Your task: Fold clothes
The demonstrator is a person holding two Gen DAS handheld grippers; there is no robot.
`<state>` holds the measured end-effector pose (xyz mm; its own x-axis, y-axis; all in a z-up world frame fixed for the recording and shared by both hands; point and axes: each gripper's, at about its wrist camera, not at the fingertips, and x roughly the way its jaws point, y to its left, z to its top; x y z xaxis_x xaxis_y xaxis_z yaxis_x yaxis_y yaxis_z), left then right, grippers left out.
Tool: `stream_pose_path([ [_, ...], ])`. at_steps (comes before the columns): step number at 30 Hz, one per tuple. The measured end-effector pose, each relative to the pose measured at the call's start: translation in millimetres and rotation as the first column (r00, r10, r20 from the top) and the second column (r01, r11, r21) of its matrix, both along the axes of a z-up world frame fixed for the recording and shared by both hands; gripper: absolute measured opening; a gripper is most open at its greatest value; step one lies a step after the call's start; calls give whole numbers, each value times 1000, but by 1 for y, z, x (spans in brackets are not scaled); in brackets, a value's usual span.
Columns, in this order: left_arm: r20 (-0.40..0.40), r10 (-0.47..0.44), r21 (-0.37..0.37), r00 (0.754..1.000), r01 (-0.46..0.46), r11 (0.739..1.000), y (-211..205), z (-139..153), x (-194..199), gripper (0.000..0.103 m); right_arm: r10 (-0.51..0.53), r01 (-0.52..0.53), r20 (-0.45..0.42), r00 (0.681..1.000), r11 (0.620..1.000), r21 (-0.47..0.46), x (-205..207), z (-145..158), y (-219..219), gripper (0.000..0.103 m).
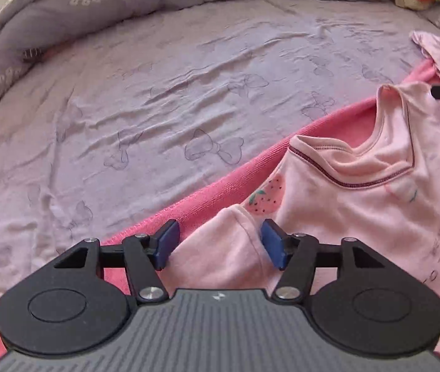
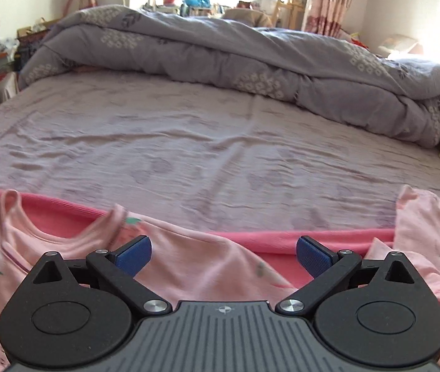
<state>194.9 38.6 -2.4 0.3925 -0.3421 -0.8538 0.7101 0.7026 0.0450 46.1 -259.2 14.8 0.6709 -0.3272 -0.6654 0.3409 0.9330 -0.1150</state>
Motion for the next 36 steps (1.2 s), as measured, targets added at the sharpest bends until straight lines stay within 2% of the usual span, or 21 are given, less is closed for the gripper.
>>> stream_pose_path([
  [1,-16,19,-24,1000,-19,1000,4,1,1,48,-13,13,-11,1000,1000,3,-1,-3,-8,101],
  [2,-26,36,-37,999,-37,999,7,2,1,18,-22,22,-19,1000,1000,12,-2,-7,-12,101],
  [3,-26,50,-38,998,-51,998,8,4,1,9,-31,31,-27,999,999,21,-2,-10,-17,101],
  [7,24,88,-17,996,-88,996,3,10,-7,6,-59,62,-58,997,996,56,-4,-25,-34,101],
  [9,65,115,-21,991,-114,993,0,15,-11,5,-38,43,-76,996,997,67,-2,-31,-35,101],
  [12,116,190,-59,975,-184,981,1,24,-13,5,-26,31,-86,996,998,60,3,-34,-36,101],
  [15,164,271,-98,948,-258,961,7,29,-15,5,-30,35,-74,997,996,80,5,-33,-40,101],
  [17,176,310,-101,934,-296,950,9,25,-15,6,-30,37,-59,998,992,118,7,-32,-45,101],
  [19,156,335,-58,929,-330,942,9,10,-12,7,-21,27,-37,999,984,179,5,-31,-49,99],
  [21,140,353,-23,925,-354,935,8,-6,-9,8,7,6,-54,999,971,238,11,-35,-50,92],
  [22,155,357,-29,921,-357,934,7,-7,-9,8,22,-4,-70,997,969,247,14,-37,-49,76],
  [24,180,380,-51,907,-377,925,6,0,-11,8,42,-20,-104,994,978,207,21,-39,-41,67],
  [26,225,401,-100,888,-388,916,5,14,-15,8,37,-21,-104,994,988,152,26,-29,-34,17],
  [28,310,390,-109,867,-375,921,2,25,-20,8,5,2,-73,997,996,93,27,-18,-27,13],
  [29,365,387,-96,847,-379,920,0,28,-21,0,-3,7,-55,998,997,81,27,-15,-26,9],
  [30,406,390,-70,827,-397,915,0,27,-19,0,-16,19,-40,999,998,67,27,-14,-25,9],
  [31,404,410,-60,818,-424,904,3,25,-11,0,-39,40,-31,999,998,52,27,-14,-25,8],
  [34,250,499,-134,830,-480,867,26,23,10,0,-115,115,-4,993,993,27,26,-18,-32,4],
  [36,182,455,-222,872,-414,883,36,29,6,0,-149,150,-24,989,985,81,28,-25,-47,5],
])
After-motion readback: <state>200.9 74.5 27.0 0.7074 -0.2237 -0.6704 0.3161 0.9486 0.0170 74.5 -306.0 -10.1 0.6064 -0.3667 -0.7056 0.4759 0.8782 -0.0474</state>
